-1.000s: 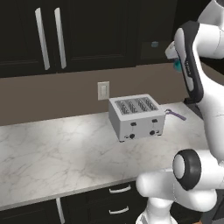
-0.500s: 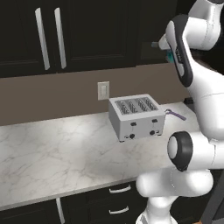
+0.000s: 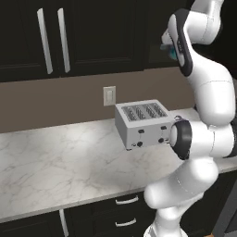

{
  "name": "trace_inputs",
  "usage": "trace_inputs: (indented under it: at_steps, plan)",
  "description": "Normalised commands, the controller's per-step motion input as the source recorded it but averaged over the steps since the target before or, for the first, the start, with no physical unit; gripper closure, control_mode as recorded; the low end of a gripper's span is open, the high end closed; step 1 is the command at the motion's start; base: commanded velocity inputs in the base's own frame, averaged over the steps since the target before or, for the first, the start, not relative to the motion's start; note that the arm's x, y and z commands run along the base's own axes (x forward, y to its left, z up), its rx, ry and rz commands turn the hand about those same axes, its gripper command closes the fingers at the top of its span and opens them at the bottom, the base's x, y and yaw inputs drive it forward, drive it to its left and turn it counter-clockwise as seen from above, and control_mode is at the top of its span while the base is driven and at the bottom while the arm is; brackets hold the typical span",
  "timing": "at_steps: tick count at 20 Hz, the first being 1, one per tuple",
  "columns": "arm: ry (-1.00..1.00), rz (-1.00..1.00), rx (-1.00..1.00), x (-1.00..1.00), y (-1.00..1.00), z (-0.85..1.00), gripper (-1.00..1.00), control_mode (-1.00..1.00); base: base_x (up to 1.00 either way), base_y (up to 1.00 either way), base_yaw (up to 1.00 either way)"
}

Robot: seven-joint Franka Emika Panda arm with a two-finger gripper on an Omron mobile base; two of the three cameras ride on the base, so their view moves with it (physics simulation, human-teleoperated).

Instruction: Pick the cereal and canned food from the counter and place them in the cabinets closest to them.

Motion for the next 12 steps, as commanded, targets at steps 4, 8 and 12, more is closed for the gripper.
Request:
trace_inputs:
  at_steps: [4,8,12]
  plan:
    - [0.0,0.0,0.0,0.49,0.0,0.01,1.0,-1.0,0.0,0.0,0.0]
    - [0.01,0.0,0.0,0.53,0.0,-0.03,1.0,-1.0,0.0,0.0,0.0]
    - [0.0,0.0,0.0,0.56,0.0,-0.02,1.0,-1.0,0.0,0.0,0.0]
